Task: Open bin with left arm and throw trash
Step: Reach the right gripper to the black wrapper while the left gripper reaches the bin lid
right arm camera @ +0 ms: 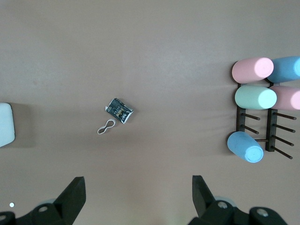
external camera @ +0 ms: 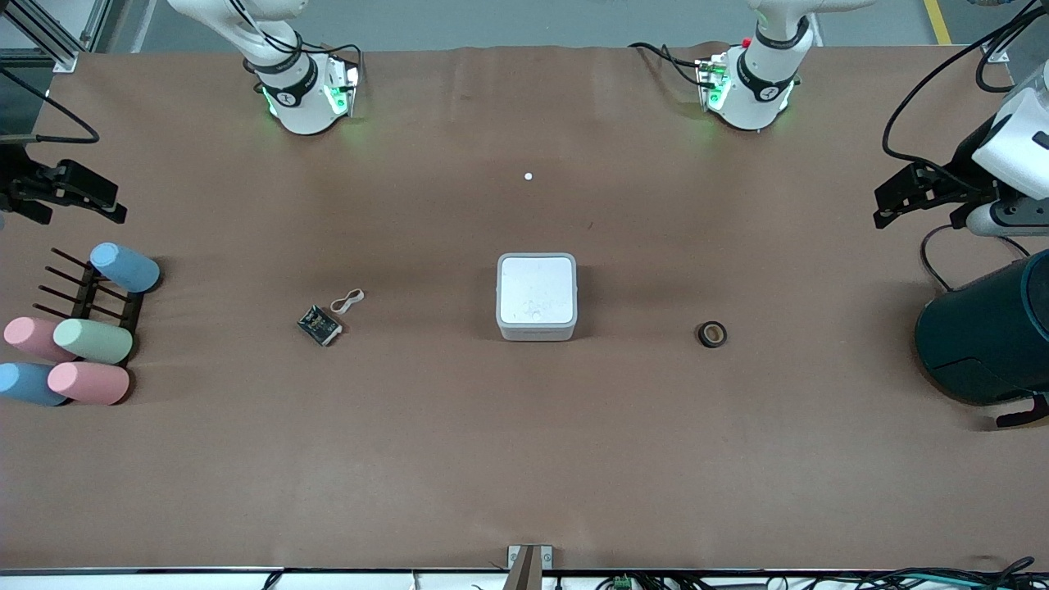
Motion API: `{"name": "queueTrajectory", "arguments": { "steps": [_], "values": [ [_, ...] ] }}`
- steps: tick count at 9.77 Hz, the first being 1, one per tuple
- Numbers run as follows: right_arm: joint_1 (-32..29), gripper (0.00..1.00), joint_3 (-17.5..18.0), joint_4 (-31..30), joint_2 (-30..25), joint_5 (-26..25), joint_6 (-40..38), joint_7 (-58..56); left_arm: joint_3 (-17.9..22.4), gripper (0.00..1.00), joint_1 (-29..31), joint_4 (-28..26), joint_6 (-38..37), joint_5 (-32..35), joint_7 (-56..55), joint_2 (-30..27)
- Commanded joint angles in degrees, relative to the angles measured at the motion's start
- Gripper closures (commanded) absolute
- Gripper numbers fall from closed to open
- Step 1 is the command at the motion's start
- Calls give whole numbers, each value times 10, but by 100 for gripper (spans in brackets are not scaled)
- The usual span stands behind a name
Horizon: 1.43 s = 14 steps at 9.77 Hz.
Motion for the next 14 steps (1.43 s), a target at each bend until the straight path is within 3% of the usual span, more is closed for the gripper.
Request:
{"name": "queueTrajectory", "arguments": {
  "steps": [1,3,4,5,6,7,9,12,14],
  "values": [
    [-1,0,2,-5,-6,0,-5,-6,-1,0,0,14,-7,-3,-3,9],
    [7,0,3,-11,-2,3,-9,-5,-12,0,-16,8,-15,-7,16,22],
    [24,0,2,-18,5,3,-6,-5,-28,7,-41,11,-21,-4,23,41],
    [42,0,2,-26,28,3,2,-5,-45,46,-71,22,-11,-3,22,75],
    [62,0,2,-35,65,3,36,-5,-58,78,-114,47,13,-4,13,128],
    [69,0,2,-67,91,4,98,-4,-59,95,-157,73,44,-4,12,179],
    [72,0,3,-201,102,4,279,-8,-82,100,-203,121,157,-10,32,298],
    [91,0,3,-359,117,4,484,-12,-88,100,-278,122,313,8,-4,391],
    [98,0,4,-375,175,4,546,-12,-83,100,-305,121,350,58,-46,420]
  ]
}}
